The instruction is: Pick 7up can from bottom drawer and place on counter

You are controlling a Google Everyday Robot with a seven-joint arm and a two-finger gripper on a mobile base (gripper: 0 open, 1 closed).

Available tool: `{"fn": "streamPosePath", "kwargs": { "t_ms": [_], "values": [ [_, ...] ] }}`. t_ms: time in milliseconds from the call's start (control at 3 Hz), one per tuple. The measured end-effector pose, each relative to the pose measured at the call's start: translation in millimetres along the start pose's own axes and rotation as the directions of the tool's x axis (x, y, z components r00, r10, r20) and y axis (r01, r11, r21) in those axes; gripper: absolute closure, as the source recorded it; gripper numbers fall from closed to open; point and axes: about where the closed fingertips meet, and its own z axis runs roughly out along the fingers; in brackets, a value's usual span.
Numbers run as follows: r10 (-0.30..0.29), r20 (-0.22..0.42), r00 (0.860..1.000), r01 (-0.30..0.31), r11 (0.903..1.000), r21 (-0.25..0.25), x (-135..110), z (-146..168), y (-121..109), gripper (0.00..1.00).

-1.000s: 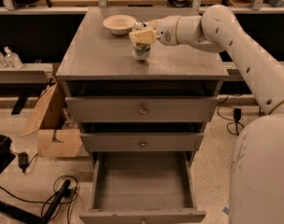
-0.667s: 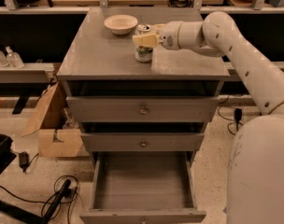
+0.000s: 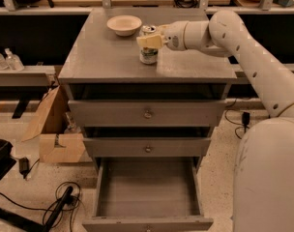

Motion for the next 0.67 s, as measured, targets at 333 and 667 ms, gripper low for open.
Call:
{"fn": "streamPosePath", "kwargs": {
  "t_ms": [333,667],
  "values": [
    [0.001,0.0,1.0,-0.001,1.0,-0.006,0.5,3.6,2.1,0.2],
    [0.002,-0.001,1.0,-0.002,0.9999,-0.011,0.9,7.1,4.1,0.0]
  ]
}}
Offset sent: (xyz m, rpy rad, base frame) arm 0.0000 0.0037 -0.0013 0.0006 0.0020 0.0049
